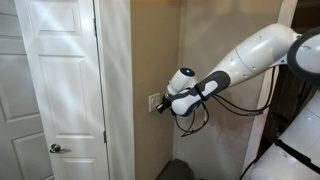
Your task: Turn off the light
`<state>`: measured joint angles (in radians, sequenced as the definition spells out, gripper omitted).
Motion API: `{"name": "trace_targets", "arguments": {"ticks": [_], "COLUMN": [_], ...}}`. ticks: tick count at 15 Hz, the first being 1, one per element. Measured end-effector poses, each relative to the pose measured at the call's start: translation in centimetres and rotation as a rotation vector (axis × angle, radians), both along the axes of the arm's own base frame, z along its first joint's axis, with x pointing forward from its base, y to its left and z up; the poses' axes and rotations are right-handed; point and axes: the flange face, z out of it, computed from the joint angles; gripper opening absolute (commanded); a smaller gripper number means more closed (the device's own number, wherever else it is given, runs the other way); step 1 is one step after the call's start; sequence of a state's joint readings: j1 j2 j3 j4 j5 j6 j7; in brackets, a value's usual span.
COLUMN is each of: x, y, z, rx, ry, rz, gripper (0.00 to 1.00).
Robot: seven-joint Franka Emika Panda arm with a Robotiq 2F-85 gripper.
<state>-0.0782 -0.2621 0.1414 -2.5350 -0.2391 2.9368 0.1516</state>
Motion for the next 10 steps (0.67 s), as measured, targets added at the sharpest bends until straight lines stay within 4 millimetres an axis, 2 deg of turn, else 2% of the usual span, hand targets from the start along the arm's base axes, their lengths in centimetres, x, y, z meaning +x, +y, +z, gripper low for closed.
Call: {"name": "trace_targets", "arguments": {"ticks": [6, 10], "x": [2.5, 4.6], "y": [-0.8, -0.7], "z": [2.3, 3.0], "rx": [-0.007, -0.007], "ry": [-0.124, -0.145], "rz": [-0.056, -0.059], "gripper": [0.0, 0.0]}}
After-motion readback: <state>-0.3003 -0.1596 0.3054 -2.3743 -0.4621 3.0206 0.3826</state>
